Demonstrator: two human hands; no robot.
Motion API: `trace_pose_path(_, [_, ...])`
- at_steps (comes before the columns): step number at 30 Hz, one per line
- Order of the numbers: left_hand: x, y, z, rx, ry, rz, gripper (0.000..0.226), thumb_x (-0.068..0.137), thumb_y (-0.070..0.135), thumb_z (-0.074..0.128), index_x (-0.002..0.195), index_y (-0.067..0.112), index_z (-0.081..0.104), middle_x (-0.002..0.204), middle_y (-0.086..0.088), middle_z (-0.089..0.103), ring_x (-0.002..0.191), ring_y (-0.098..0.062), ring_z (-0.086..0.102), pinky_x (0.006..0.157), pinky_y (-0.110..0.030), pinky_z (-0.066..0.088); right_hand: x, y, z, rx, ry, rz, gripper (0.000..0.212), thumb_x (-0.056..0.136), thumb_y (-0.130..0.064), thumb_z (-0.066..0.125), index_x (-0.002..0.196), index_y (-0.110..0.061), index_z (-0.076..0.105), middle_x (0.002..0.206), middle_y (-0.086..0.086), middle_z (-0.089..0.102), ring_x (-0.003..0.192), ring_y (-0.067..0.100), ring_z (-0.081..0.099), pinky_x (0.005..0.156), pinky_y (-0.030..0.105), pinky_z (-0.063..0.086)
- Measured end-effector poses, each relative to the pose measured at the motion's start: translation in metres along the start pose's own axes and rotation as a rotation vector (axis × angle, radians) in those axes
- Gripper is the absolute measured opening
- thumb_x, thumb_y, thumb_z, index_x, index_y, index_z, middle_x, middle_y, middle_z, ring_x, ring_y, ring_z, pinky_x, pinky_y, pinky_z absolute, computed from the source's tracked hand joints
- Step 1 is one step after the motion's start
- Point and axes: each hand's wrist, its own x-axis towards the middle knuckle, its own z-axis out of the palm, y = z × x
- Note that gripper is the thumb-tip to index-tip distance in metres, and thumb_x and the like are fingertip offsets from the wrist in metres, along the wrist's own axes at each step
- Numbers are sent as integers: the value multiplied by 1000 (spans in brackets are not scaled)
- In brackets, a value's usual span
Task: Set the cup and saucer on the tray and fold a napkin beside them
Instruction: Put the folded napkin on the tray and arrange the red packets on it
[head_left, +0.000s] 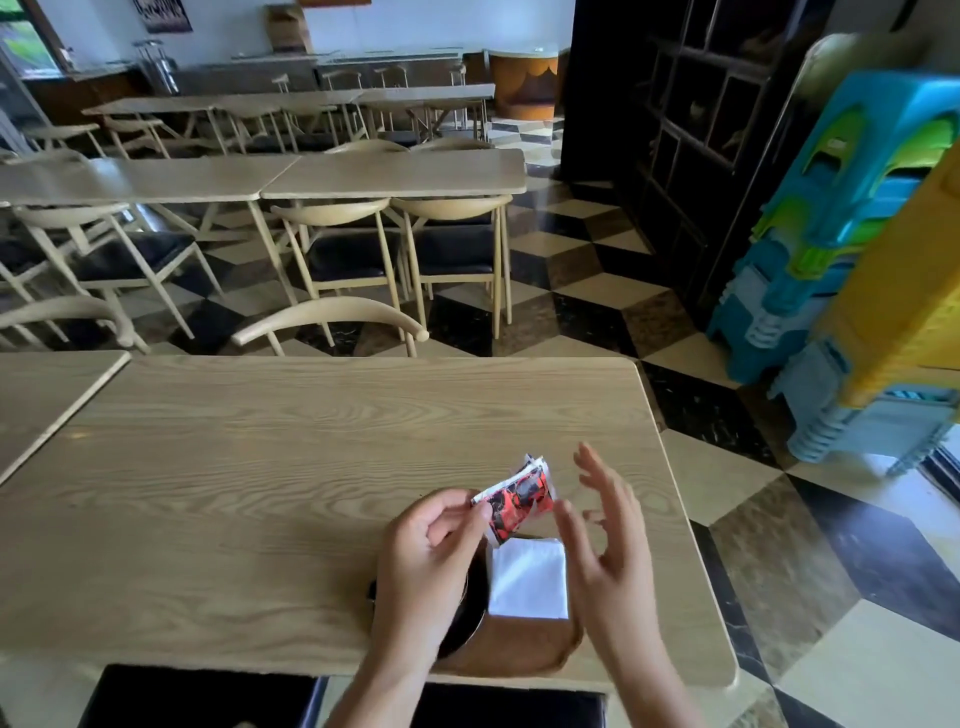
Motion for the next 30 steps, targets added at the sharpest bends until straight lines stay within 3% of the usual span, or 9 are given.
trace_pose_path(2, [6,1,-9,23,-87,-53,13,81,1,65,76,13,68,72,1,75,71,-10,69,77,-26,54,11,-4,-9,252,-189,196,25,88,-21,60,113,-21,61,110,-5,69,95,5,64,77,17,49])
trace_pose_path(4, [10,3,-14,39,-145,-90,10,81,0,64,78,9,67,72,-1,74,71,-11,68,80,-32,54,15,-6,-16,367,-271,261,14,85,-3,59,91,-11,69,85,2,75,76,9,69,66,14,50])
trace_pose_path(7, [12,3,-16,41,-164,-92,15,81,-5,61,76,8,65,69,2,73,68,-8,67,74,-27,55,15,-6,-18,394,-290,269,11,81,0,62,75,-6,69,69,2,73,66,10,68,62,14,49])
trace_pose_path(12, [9,-7,-13,-36,-121,-141,11,80,-2,63,84,7,67,74,-2,73,72,-10,68,69,-25,58,11,3,-15,428,-212,314,16,81,2,61,67,-5,65,56,-1,67,55,6,61,56,13,46])
trace_pose_path(16, [4,-21,-12,13,-114,-204,7,79,4,67,85,8,68,72,-1,72,68,-6,66,61,-19,55,8,15,-13,413,-128,371,19,82,4,60,66,-5,63,51,-4,63,50,2,56,53,11,43])
trace_pose_path(20, [3,-48,-10,163,-49,-175,15,78,5,69,72,19,70,64,4,72,64,-7,67,61,-18,50,1,35,-9,306,-123,450,22,81,1,63,62,-11,65,49,-6,62,51,4,56,53,13,42])
trace_pose_path(23, [-1,-75,-6,233,-40,-211,19,78,3,68,69,20,71,59,5,70,59,-6,64,57,-17,49,-13,60,-4,203,-100,575,20,77,-3,66,60,-13,68,51,-2,64,51,9,55,54,20,42])
trace_pose_path(26, [-12,-110,-6,331,-23,-284,22,76,5,69,67,24,71,58,7,69,59,-6,63,57,-17,48,-34,86,-1,143,-105,760,19,76,-2,68,62,-15,69,47,-4,64,45,4,56,48,17,43])
trace_pose_path(30, [-25,-154,-10,501,-28,-317,9,77,12,72,76,21,73,71,10,71,69,3,65,63,-7,47,-56,118,6,-44,-175,849,24,73,-7,70,59,-26,71,61,-6,72,61,10,66,56,22,49])
